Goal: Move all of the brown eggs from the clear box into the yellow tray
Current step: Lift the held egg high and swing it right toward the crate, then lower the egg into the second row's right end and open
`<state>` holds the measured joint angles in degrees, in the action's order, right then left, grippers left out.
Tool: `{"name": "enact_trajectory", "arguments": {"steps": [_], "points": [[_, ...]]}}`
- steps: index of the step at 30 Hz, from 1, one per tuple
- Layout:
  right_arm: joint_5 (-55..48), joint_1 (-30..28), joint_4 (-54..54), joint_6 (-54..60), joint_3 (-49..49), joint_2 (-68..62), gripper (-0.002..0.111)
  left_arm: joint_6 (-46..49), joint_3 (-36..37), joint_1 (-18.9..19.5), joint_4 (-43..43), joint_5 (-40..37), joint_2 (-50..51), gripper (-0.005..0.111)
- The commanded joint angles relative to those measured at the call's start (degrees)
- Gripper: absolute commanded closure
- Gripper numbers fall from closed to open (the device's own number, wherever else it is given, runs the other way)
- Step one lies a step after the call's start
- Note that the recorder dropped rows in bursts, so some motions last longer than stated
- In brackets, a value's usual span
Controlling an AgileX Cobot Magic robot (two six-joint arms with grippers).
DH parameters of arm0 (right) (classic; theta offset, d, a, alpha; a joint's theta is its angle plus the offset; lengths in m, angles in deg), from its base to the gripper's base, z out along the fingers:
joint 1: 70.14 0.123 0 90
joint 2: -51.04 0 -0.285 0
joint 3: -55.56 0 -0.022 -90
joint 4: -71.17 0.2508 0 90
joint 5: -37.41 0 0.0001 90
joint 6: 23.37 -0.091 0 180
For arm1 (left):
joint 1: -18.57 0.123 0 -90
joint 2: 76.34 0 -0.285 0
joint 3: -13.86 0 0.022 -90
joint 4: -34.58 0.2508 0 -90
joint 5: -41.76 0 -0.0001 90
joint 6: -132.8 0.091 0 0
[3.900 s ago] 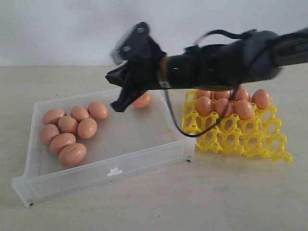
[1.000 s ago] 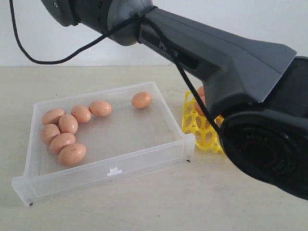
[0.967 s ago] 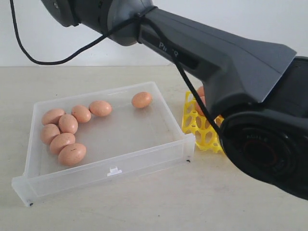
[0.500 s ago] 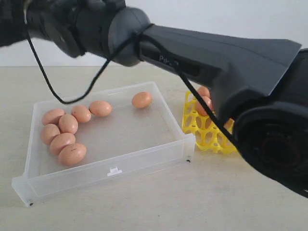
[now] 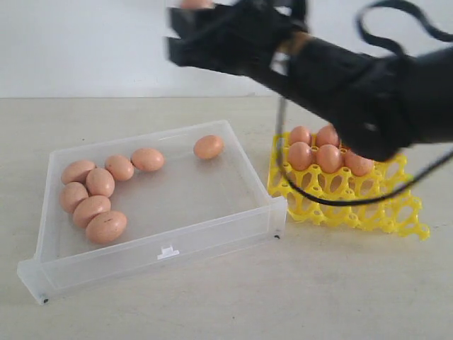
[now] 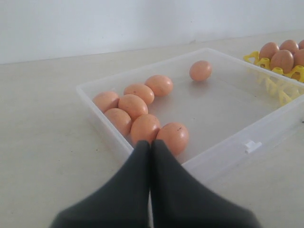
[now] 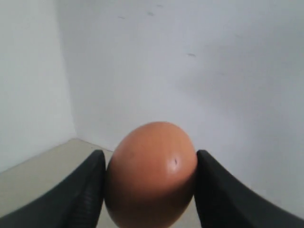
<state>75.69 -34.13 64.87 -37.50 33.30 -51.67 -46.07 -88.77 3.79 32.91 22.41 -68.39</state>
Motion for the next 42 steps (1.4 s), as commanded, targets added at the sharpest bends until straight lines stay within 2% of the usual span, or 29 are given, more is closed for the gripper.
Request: {"name": "enact_trajectory", "arguments": {"steps": [1, 3, 4, 5, 7, 8, 10, 11, 12, 15, 17, 21, 31, 33, 42], "points": [[0.43, -14.71, 4.05, -0.23, -16.41, 9.06, 0.109, 0.03, -0.15, -0.01, -0.44, 0.02, -0.17, 0.111], [-2.74, -22.05, 2.45, 0.49, -20.26, 10.73, 0.109, 0.03, -0.15, -0.01, -0.44, 0.02, -0.17, 0.111], [-4.91, -25.63, -0.26, 1.6, -21.5, 11.0, 0.109, 0.03, -0.15, -0.01, -0.44, 0.02, -0.17, 0.111], [-9.05, -31.66, -6.0, -0.59, -21.97, 10.84, 0.109, 0.03, -0.15, -0.01, -0.44, 0.02, -0.17, 0.111], [-5.29, -38.05, -13.17, -8.87, -21.97, 9.18, 0.109, 0.03, -0.15, -0.01, -0.44, 0.02, -0.17, 0.111], [-1.5, -42.54, -26.76, -16.62, -21.3, 7.28, 0.109, 0.03, -0.15, -0.01, -0.44, 0.02, -0.17, 0.111], [2.42, -49.99, -64.37, -44.46, -15.81, 2.35, 0.109, 0.03, -0.15, -0.01, -0.44, 0.02, -0.17, 0.111], [6.09, -51.94, -77.47, -54.66, -12.38, -0.83, 0.109, 0.03, -0.15, -0.01, -0.44, 0.02, -0.17, 0.111], [8.74, -53.12, -80.66, -57.79, -10.26, -3.0, 0.109, 0.03, -0.15, -0.01, -0.44, 0.02, -0.17, 0.111], [9.79, -54.28, -81.22, -56.25, -6.93, -7.37, 0.109, 0.03, -0.15, -0.01, -0.44, 0.02, -0.17, 0.111], [6.41, -54.17, -81.3, -46.14, -6.28, -11.11, 0.109, 0.03, -0.15, -0.01, -0.44, 0.02, -0.17, 0.111], [6.17, -54.17, -69.97, -33.0, -6.28, -15.18, 0.109, 0.03, -0.15, -0.01, -0.44, 0.02, -0.17, 0.111], [7.93, -54.17, -64.4, -28.54, -6.28, -15.8, 0.107, 0.03, -0.15, -0.01, -0.44, 0.02, -0.17, 0.111], [7.93, -54.17, -64.4, -28.54, -6.28, -15.8, 0.102, 0.03, -0.15, -0.01, -0.44, 0.02, -0.17, 0.111], [10.29, -54.17, -64.56, -28.98, -6.28, -15.8, 0.054, 0.03, -0.15, -0.01, -0.44, 0.02, -0.17, 0.111]]}}
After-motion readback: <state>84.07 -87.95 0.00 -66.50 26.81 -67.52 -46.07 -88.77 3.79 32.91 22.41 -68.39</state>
